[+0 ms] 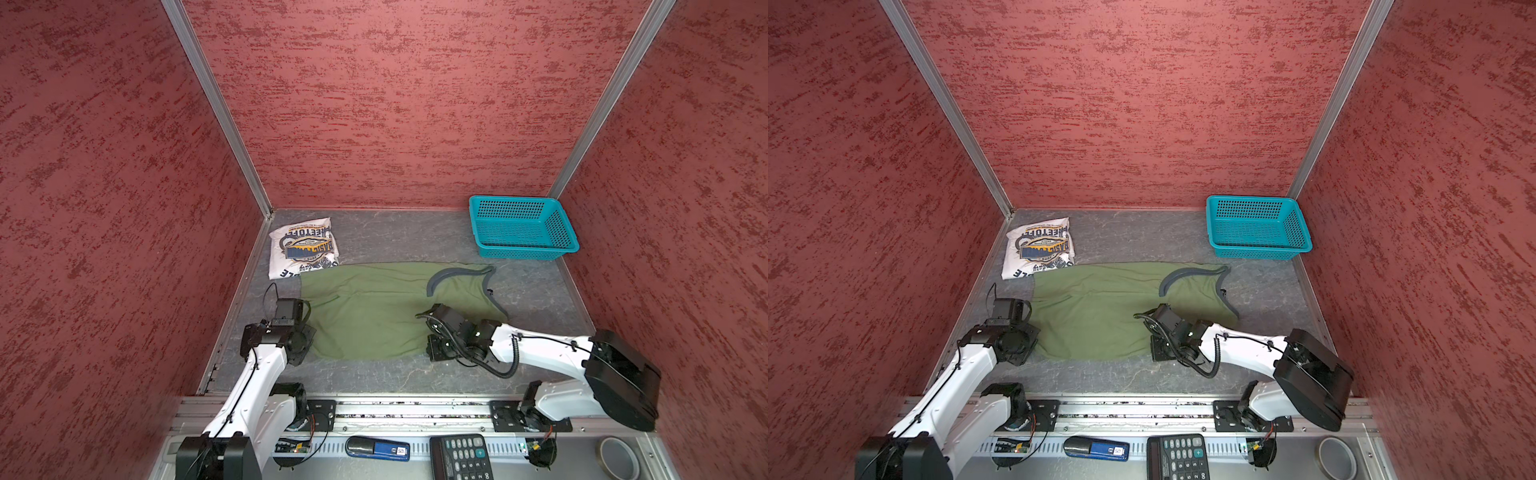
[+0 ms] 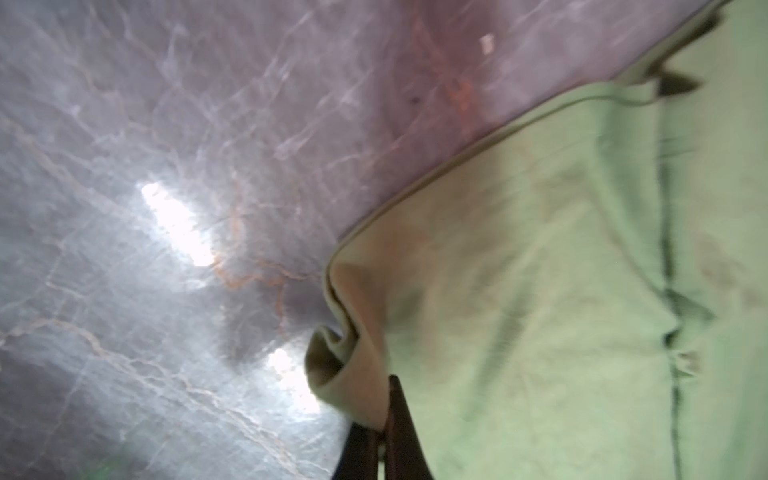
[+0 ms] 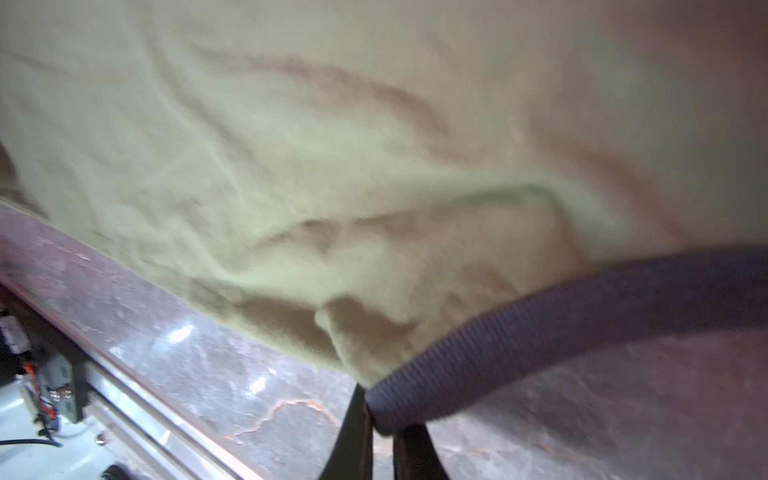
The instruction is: Fold and stack the tank tops
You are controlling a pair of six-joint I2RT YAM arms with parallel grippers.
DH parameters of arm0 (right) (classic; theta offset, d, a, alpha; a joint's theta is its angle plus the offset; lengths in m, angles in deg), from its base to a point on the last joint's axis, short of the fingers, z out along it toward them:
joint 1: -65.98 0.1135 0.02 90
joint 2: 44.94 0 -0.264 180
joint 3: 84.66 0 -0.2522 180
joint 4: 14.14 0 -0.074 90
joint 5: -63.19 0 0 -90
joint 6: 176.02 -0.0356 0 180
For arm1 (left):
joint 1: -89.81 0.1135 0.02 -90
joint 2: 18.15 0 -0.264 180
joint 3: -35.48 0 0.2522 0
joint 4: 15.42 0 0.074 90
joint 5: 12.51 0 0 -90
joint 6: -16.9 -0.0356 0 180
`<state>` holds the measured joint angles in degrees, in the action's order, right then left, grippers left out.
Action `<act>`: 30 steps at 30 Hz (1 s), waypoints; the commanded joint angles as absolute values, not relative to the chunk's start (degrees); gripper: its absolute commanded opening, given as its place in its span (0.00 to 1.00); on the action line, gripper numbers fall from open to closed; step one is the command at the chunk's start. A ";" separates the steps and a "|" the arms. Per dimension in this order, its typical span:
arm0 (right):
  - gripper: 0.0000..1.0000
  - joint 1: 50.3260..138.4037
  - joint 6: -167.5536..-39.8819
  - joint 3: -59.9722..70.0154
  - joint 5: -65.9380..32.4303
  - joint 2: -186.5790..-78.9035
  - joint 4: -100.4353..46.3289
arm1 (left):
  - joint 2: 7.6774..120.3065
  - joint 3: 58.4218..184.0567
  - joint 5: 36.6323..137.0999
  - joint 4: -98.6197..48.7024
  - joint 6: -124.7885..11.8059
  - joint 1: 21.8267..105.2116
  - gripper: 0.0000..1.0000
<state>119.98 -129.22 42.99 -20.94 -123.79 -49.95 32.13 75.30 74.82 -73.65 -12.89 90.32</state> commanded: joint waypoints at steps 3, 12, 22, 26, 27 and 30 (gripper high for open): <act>0.08 117.67 -123.89 36.59 -25.23 -123.85 -59.12 | 34.89 78.98 74.34 -69.18 -14.81 90.00 0.03; 0.09 107.86 -115.81 27.67 -18.74 -132.45 -63.35 | 48.83 86.22 75.28 -61.14 -16.45 89.55 0.02; 0.10 102.74 -111.29 20.05 -19.45 -139.59 -62.44 | 61.59 94.41 73.72 -57.94 -17.70 90.04 0.02; 0.11 101.81 -110.76 18.20 -18.94 -142.47 -60.92 | 64.61 94.95 73.46 -56.78 -16.89 90.54 0.01; 0.11 101.67 -110.62 17.81 -18.90 -143.13 -60.61 | 65.00 94.94 73.22 -56.71 -16.62 90.59 0.01; 0.12 101.35 -110.29 16.41 -19.32 -144.94 -59.98 | 65.30 94.29 72.25 -56.54 -15.81 91.45 0.00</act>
<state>101.95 -111.65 18.55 -19.28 -143.81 -61.42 65.22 94.06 74.27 -57.69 -16.37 90.54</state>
